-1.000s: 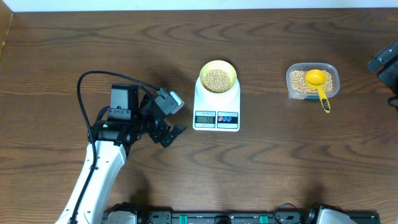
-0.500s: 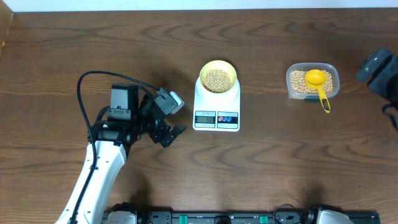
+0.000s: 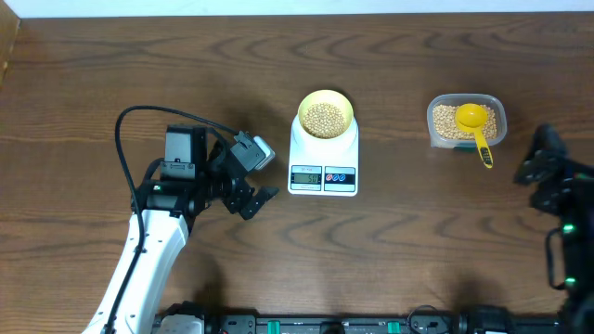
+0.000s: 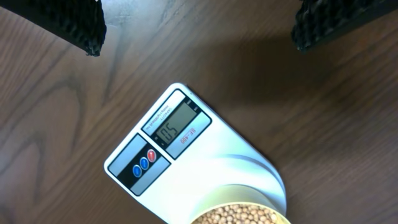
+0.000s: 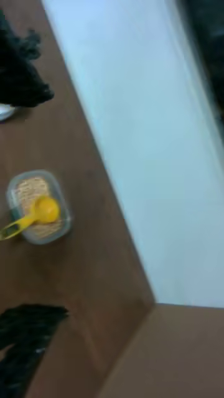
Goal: Scoop item into bowl and weigh 50g on scale
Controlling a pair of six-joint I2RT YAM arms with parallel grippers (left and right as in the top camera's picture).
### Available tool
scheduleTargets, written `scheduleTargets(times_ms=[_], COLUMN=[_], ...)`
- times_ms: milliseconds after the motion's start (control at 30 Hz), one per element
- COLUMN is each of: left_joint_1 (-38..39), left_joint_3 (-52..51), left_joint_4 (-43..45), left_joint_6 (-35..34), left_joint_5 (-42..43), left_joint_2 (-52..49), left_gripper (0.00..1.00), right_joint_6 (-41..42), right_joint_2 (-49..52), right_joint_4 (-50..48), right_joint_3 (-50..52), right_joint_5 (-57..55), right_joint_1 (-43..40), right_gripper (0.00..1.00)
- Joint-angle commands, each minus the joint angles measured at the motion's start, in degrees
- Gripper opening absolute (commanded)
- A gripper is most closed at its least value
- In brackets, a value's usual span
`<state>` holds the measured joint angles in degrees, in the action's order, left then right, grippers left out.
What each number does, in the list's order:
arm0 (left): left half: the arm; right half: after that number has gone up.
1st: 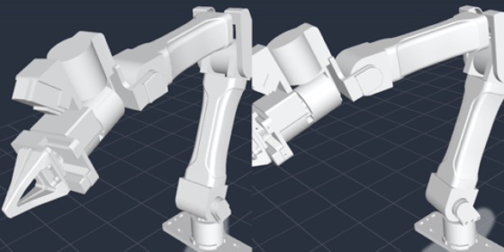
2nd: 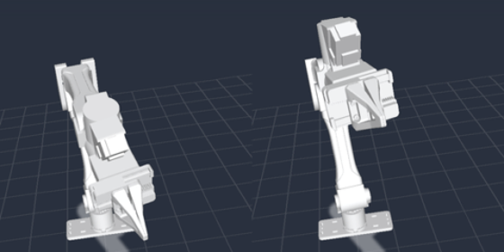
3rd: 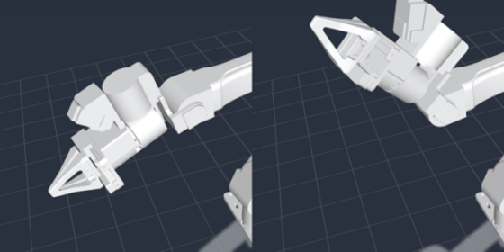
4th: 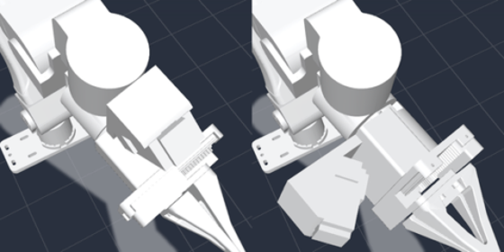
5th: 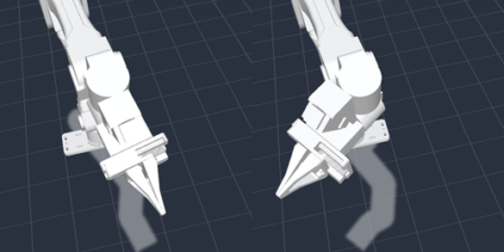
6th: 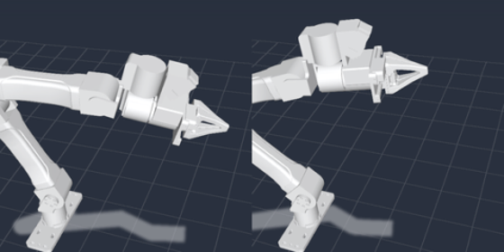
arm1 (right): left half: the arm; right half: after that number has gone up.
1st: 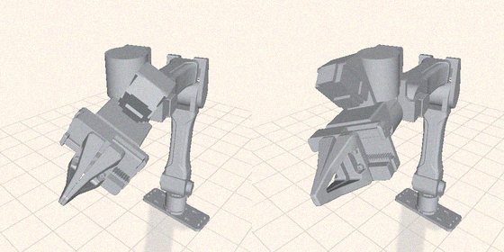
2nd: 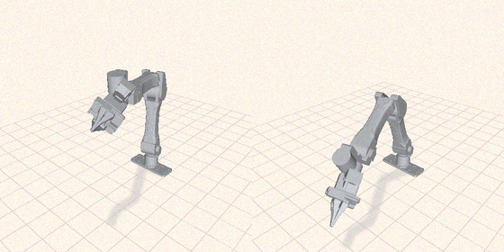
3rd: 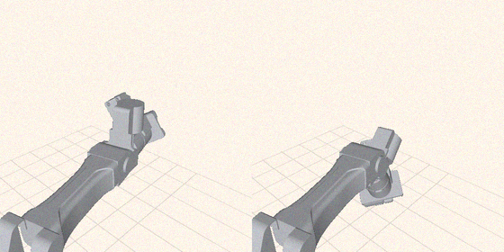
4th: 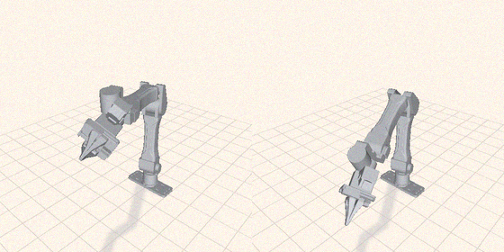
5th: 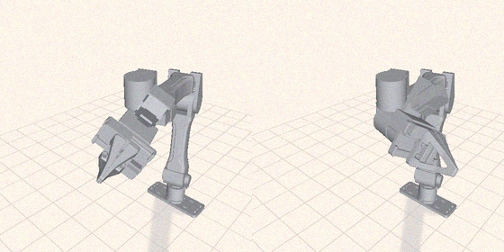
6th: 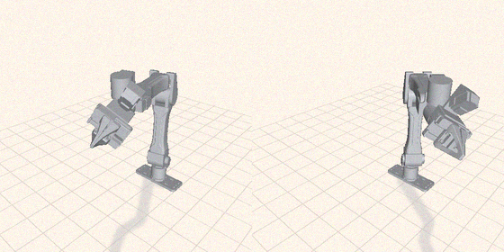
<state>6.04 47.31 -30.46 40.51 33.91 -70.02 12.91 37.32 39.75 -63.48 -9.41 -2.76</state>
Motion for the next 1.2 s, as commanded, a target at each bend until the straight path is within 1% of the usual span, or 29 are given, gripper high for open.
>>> scheduleTargets(times_ms=[0, 100, 267, 300, 333, 367, 433, 500, 767, 933, 1167], left_joint_1=[-0.28, -0.28, -0.28, -0.28, -0.28, -0.28, -0.28, -0.28, -0.28, -0.28, -0.28], left_joint_3=[-0.59, -0.59, -0.59, -0.59, -0.59, -0.59, -0.59, -0.59, -0.59, -0.59, -0.59], left_joint_4=[-0.09, -0.09, -0.09, -0.09, -0.09, -0.09, -0.09, -0.09, -0.09, -0.09, -0.09], left_joint_6=[-0.04, -0.02, -0.04, -0.04, -0.04, -0.04, -0.04, -0.04, -0.04, -0.04, -0.04], left_joint_5=[-0.28, -0.28, -0.28, -0.31, -0.28, -0.31, -0.28, -0.28, -0.31, -0.31, -0.31], left_joint_2=[0.04, 0.04, 0.04, 0.04, 0.04, 0.04, 0.04, 0.04, 0.04, 0.04, 0.04], left_gripper=[0.97, 0.98, 0.98, 0.98, 0.98, 0.98, 0.98, 0.98, 0.98, 0.98, 0.97], right_joint_6=[-10.80, -15.13, -16.37, -18.10, -22.08, -24.37, -27.54, -27.96, -27.98, -28.00, -27.98], right_joint_2=[-6.86, -11.54, -17.99, -19.04, -20.74, -21.59, -23.19, -26.10, -33.05, -35.76, -37.05], right_joint_4=[-9.22, -16.44, -24.17, -25.14, -26.34, -26.77, -26.93, -27.19, -30.84, -31.28, -32.72], right_joint_3=[11.93, 20.65, 31.67, 33.31, 35.93, 37.20, 39.65, 43.93, 52.85, 57.46, 61.33], right_joint_5=[-2.05, -2.03, -1.05, 0.55, 3.43, 4.94, 7.08, 8.50, 8.72, 8.09, 7.43], right_joint_1=[1.81, 2.36, 4.02, 4.35, 4.85, 5.18, 5.77, 6.25, 6.25, 6.25, 6.47], right_gripper=[0.99, 0.99, 0.99, 0.99, 0.99, 0.99, 0.99, 0.99, 0.99, 0.99, 0.99])
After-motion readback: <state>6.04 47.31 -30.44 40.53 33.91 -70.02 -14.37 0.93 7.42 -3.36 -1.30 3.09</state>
